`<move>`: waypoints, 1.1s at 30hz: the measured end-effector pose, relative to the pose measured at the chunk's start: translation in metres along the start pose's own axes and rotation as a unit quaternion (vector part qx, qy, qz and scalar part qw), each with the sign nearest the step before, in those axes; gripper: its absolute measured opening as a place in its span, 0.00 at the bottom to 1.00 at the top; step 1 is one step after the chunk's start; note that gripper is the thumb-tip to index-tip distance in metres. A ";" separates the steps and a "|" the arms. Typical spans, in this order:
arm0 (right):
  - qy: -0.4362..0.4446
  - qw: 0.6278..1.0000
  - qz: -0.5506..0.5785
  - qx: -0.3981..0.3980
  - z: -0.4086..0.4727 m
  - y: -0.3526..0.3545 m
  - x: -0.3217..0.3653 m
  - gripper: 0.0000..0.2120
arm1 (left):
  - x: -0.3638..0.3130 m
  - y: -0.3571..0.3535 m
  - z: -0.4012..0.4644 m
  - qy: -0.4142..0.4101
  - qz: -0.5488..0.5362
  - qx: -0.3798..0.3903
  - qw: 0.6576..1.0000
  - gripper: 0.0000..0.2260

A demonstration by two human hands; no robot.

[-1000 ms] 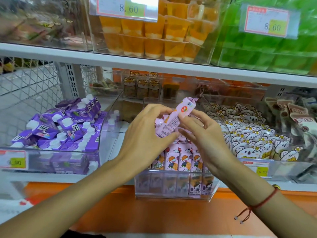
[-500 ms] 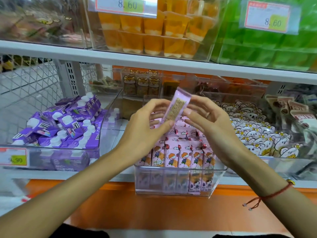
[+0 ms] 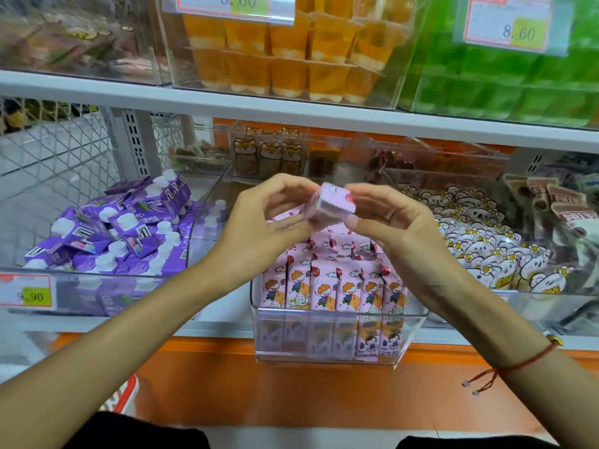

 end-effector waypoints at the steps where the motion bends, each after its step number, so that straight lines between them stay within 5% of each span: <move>1: 0.000 1.000 0.004 0.003 0.000 0.000 0.001 0.21 | 0.001 0.000 0.000 0.014 -0.011 -0.001 1.000 0.18; 7: -0.051 0.994 -0.095 -0.035 -0.002 -0.005 0.000 0.20 | 0.010 -0.006 -0.002 0.164 -0.090 -0.013 0.982 0.14; 11: -0.175 0.983 0.003 -0.057 -0.006 -0.008 -0.013 0.16 | 0.013 -0.011 -0.005 0.249 -0.128 0.000 0.960 0.14; 15: -0.206 0.976 0.029 -0.069 -0.008 -0.008 -0.015 0.17 | 0.013 -0.014 -0.005 0.270 -0.139 -0.004 0.953 0.14; 26: -0.064 0.990 -0.118 -0.031 -0.008 -0.009 -0.007 0.20 | 0.013 -0.009 -0.001 0.195 -0.055 -0.001 0.979 0.20; 33: 0.001 0.979 -0.205 -0.023 -0.009 -0.020 -0.007 0.25 | 0.018 -0.011 -0.003 0.197 -0.115 -0.043 0.973 0.19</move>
Point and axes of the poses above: each hand's wrist, its own z-axis towards the middle knuckle, its own y-axis out of the back of the hand, x = y × z, the point moved 6 cm from there along z, towards the middle knuckle, and after that the axes turned 1 degree about -y, right-handed, at the moved point
